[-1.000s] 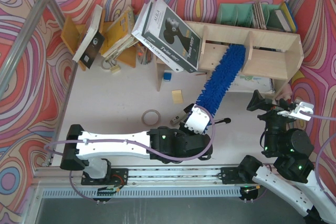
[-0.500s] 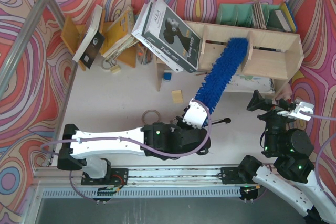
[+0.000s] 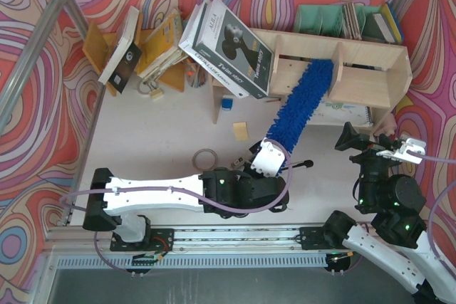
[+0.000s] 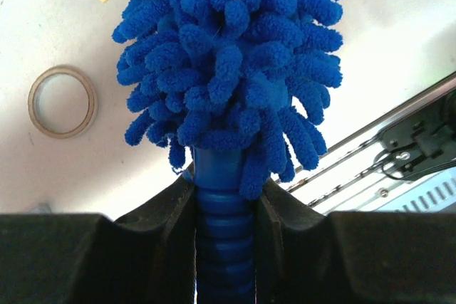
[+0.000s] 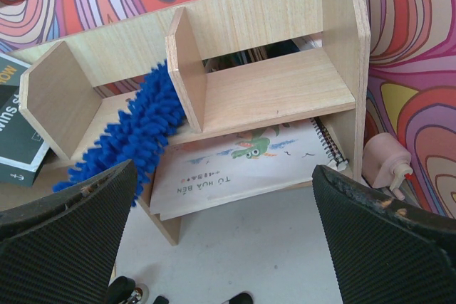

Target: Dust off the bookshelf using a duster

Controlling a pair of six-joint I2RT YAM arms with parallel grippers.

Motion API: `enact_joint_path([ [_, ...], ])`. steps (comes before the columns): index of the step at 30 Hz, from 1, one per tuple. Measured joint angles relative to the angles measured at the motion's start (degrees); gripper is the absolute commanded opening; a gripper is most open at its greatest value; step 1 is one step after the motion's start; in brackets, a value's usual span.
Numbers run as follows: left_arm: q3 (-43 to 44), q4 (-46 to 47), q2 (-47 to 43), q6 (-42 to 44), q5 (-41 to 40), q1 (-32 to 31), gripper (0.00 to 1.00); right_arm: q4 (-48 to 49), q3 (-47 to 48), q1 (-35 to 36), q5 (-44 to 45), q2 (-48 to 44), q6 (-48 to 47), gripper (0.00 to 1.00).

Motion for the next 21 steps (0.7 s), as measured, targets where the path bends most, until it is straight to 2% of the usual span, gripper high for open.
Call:
enact_joint_path([
  [5,-1.20,-2.80,0.87,-3.13,-0.04,0.00,0.00,0.00,0.00,0.00,0.00,0.00,0.00,0.99],
  [14,-1.29,-10.69,-1.66,-13.35,-5.44,-0.07,0.00,0.00,0.00,0.00,0.00,0.00,0.00,0.99],
  [21,-1.33,-10.67,-1.97,-14.25,-5.16,-0.46,0.00,0.00,0.00,0.00,0.00,0.00,0.00,0.99],
])
